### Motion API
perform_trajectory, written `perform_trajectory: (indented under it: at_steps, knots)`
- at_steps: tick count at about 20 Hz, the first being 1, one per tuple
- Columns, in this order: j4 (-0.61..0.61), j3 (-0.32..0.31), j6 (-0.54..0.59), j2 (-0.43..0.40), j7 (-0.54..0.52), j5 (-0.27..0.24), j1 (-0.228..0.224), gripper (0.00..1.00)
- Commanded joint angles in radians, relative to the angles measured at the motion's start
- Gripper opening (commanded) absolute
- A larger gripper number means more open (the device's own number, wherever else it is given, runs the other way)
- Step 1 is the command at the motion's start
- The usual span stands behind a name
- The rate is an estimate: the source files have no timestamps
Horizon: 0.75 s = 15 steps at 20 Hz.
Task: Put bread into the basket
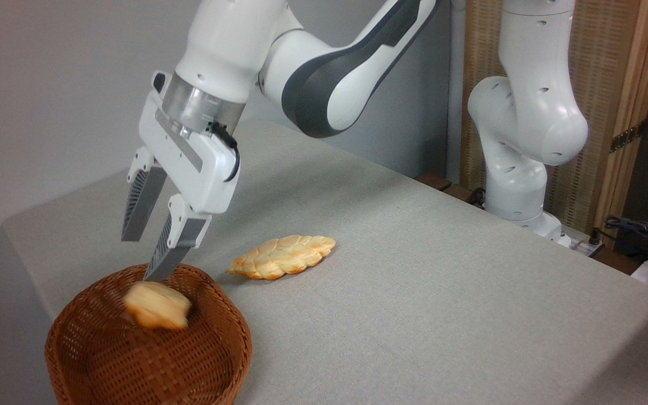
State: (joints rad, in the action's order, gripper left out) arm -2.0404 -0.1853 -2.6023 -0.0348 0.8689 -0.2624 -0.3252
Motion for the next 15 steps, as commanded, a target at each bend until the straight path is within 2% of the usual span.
perform_trajectory:
  at_steps: [1, 3, 5, 8, 10, 12, 15]
  knots:
    - [0.0, -0.005, 0.048, -0.033, -0.042, -0.008, -0.003, 1.0]
    - [0.003, -0.008, 0.117, -0.053, -0.077, -0.006, -0.003, 1.0]
    - [0.029, -0.011, 0.264, -0.068, -0.094, 0.014, 0.0, 1.0]
    - [0.094, -0.006, 0.505, -0.071, -0.155, 0.162, 0.001, 1.0]
    - [0.105, -0.003, 0.579, -0.071, -0.215, 0.224, 0.0, 1.0]
    - [0.106, -0.005, 0.629, -0.07, -0.249, 0.252, 0.0, 1.0]
    - [0.114, -0.008, 0.688, -0.068, -0.286, 0.253, 0.001, 1.0]
